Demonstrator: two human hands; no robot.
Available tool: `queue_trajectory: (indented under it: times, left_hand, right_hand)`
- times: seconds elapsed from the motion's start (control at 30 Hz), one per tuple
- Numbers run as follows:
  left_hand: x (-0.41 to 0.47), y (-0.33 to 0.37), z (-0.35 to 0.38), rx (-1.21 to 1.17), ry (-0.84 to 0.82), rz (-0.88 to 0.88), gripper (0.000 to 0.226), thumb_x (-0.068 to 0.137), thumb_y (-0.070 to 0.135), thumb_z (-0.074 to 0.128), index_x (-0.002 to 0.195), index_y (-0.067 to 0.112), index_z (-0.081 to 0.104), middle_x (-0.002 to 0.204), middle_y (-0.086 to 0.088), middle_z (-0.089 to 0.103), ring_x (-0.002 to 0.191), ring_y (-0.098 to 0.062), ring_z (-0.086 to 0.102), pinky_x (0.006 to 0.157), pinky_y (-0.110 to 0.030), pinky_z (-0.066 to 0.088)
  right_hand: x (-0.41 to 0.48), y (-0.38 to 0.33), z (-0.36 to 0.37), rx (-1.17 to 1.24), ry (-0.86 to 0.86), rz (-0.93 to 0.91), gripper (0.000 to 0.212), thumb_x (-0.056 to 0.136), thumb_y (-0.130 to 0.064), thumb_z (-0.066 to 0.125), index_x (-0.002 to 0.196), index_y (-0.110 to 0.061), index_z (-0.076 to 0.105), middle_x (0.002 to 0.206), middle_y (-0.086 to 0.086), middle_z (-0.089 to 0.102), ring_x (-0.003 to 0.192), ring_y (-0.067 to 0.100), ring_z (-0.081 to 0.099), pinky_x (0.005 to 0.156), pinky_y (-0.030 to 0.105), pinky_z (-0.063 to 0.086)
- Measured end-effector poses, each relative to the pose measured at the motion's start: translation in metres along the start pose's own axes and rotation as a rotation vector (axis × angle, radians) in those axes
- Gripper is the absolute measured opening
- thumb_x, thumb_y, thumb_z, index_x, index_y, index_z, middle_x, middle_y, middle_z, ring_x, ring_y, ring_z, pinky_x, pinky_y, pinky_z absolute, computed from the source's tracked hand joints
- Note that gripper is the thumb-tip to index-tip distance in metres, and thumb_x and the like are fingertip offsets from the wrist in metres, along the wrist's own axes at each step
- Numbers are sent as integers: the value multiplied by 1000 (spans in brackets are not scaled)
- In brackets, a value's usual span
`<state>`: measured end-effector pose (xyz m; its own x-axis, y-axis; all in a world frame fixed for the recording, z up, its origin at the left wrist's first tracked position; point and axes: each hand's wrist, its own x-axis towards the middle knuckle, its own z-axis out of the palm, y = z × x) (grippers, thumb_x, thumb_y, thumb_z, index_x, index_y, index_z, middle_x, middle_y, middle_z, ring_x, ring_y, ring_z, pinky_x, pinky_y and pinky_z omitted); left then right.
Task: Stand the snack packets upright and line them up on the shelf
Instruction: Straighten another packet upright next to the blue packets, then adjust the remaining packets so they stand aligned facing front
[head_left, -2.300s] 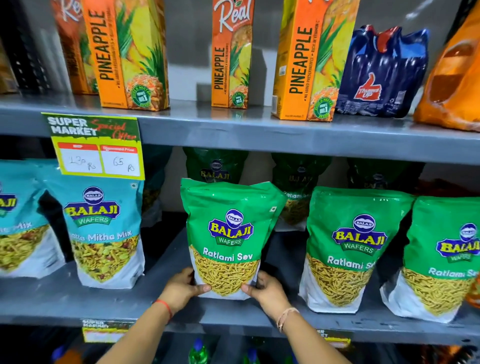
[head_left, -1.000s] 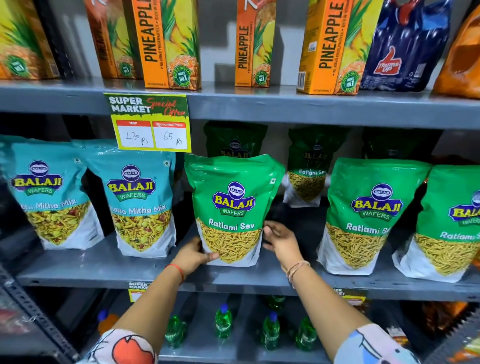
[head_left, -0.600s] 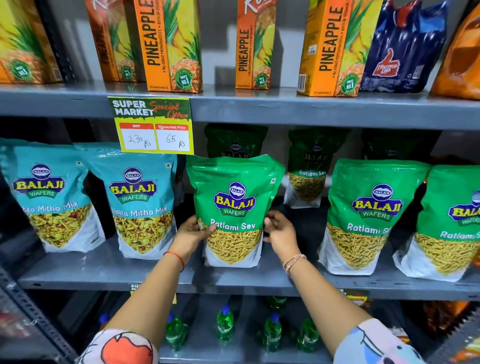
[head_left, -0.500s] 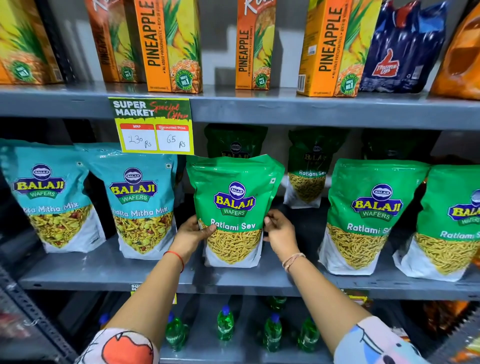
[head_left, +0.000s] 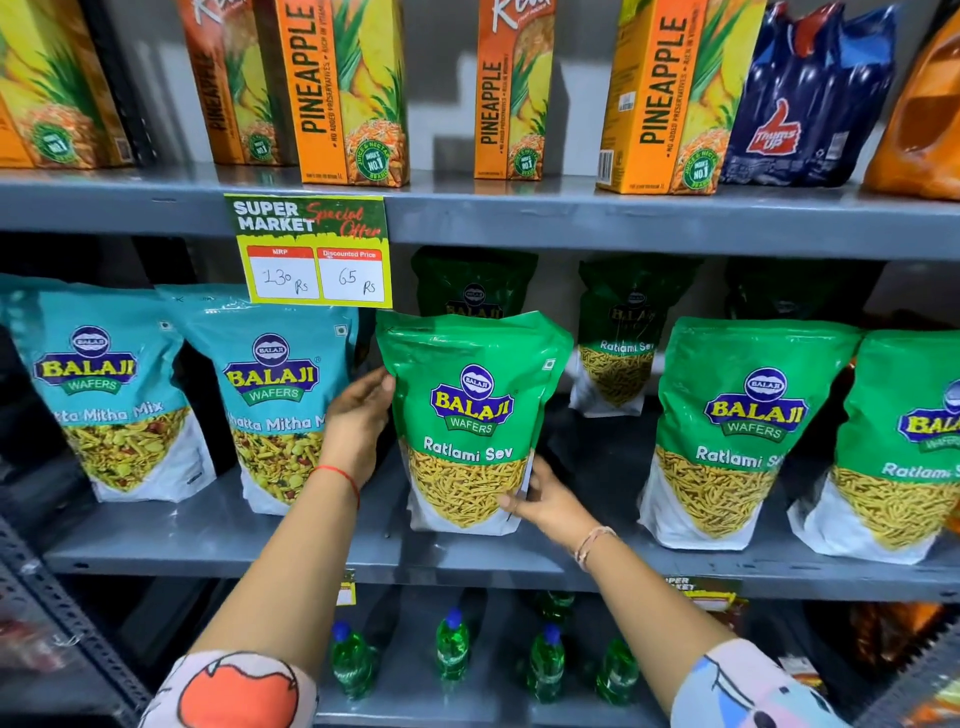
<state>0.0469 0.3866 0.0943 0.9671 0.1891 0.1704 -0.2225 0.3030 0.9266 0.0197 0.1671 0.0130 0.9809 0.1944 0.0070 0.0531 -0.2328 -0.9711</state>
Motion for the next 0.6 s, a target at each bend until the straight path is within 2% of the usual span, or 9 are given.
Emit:
queue_trajectory:
  times: [0.1, 0.17, 0.23, 0.37, 0.43, 0.5, 0.53, 0.57, 0.6]
  left_hand:
    - [9, 7, 9, 49, 152, -6, 23, 88, 0, 50, 109, -4, 57, 70, 5, 71, 69, -9, 58, 66, -17, 50]
    - [14, 8, 11, 74, 195, -21, 15, 89, 1, 48, 95, -1, 61, 70, -1, 65, 69, -13, 52, 67, -25, 45]
    - [18, 7, 11, 91, 205, -27, 16, 90, 1, 46, 91, -1, 62, 65, 4, 63, 67, -10, 50, 66, -23, 44]
    - [14, 7, 11, 67, 189, -18, 18, 90, 4, 48, 81, 7, 63, 70, 4, 66, 71, -12, 54, 74, -27, 47]
    - [6, 1, 8, 35, 226, 32, 16, 90, 9, 49, 95, 1, 63, 84, -8, 66, 77, -16, 56, 78, -28, 48]
    - [-9, -13, 4, 55, 410, 107, 19, 89, 16, 52, 97, 0, 60, 96, -17, 62, 77, -19, 57, 78, -25, 49]
    - [-20, -23, 3, 144, 548, 139, 20, 89, 20, 52, 94, 1, 59, 97, -19, 63, 75, -22, 57, 72, -21, 46]
    - [-34, -35, 1, 274, 659, 155, 23, 89, 23, 52, 91, 1, 60, 94, -21, 64, 77, -26, 57, 71, -24, 43]
    - [-49, -50, 2, 397, 698, 161, 26, 88, 26, 52, 86, 2, 59, 90, -23, 64, 79, -29, 56, 70, -31, 40]
  right_hand:
    - [-1, -2, 4, 7, 44, -1, 51, 84, -3, 60, 128, -14, 37, 125, 14, 56, 117, 27, 52, 100, 35, 41]
    - [0, -3, 4, -5, 58, -3, 51, 84, -3, 59, 128, -13, 38, 125, 13, 57, 115, 25, 53, 100, 35, 41]
    - [1, -3, 3, -22, 59, 1, 50, 84, -4, 59, 128, -14, 38, 125, 14, 58, 114, 24, 53, 102, 37, 41]
    - [3, 1, 1, -12, 33, 10, 53, 83, -6, 60, 129, -17, 36, 121, 8, 58, 113, 22, 53, 97, 32, 41]
    - [-1, 10, 2, 42, 37, 29, 65, 81, -2, 63, 135, -17, 29, 121, 6, 54, 113, 21, 52, 97, 32, 42]
    - [-13, 25, 2, 34, 124, 68, 71, 79, -4, 66, 137, -13, 26, 124, 6, 49, 116, 20, 50, 98, 31, 41]
    - [-23, 35, -1, -44, 177, 61, 66, 79, -8, 66, 135, -12, 32, 126, 7, 49, 118, 21, 48, 100, 31, 40]
    - [-34, 46, -5, -196, 211, 13, 54, 81, -14, 66, 129, -11, 42, 127, 8, 50, 119, 21, 49, 101, 30, 39]
    - [-46, 56, -9, -366, 223, -60, 39, 82, -18, 64, 119, -10, 54, 125, 8, 54, 118, 21, 50, 101, 28, 37]
